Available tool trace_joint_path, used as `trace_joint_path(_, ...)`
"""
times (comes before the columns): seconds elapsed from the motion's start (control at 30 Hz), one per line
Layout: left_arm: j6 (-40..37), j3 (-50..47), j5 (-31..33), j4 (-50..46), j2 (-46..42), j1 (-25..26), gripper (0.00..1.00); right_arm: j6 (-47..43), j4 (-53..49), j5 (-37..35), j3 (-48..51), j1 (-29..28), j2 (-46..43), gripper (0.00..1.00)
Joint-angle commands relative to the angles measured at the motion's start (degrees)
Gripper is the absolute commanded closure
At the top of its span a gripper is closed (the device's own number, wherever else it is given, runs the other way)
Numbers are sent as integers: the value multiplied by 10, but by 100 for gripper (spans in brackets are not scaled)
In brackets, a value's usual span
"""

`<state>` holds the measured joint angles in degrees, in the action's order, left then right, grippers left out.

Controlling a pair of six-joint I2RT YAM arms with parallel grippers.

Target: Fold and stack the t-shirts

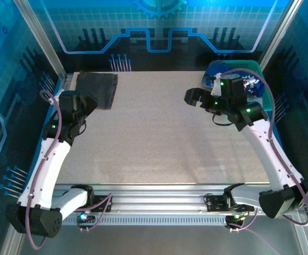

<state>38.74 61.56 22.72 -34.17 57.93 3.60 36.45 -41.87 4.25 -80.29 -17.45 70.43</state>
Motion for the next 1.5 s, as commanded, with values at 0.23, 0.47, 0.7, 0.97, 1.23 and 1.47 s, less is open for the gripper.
trace_joint_path(0.23, -325, -412, -19, 525, -71, 4, 1, -278, 380, -344, 403, 56, -75, 0)
trace_joint_path(0.47, -314, -418, -31, 725, 133, -17, 1, -295, 601, -239, 484, 88, 52, 0)
trace_joint_path(0.7, -330, -416, -69, 837, 244, -41, 1, -337, 765, -158, 517, 135, 135, 0)
trace_joint_path(0.97, -348, -463, -104, 992, 314, -43, 1, -340, 874, -132, 570, 143, 154, 0)
trace_joint_path(1.23, -360, -412, -121, 895, 308, -36, 1, -352, 868, -148, 566, 130, 156, 0)
trace_joint_path(1.47, -361, -414, -122, 899, 308, -36, 1, -354, 867, -150, 564, 127, 157, 0)
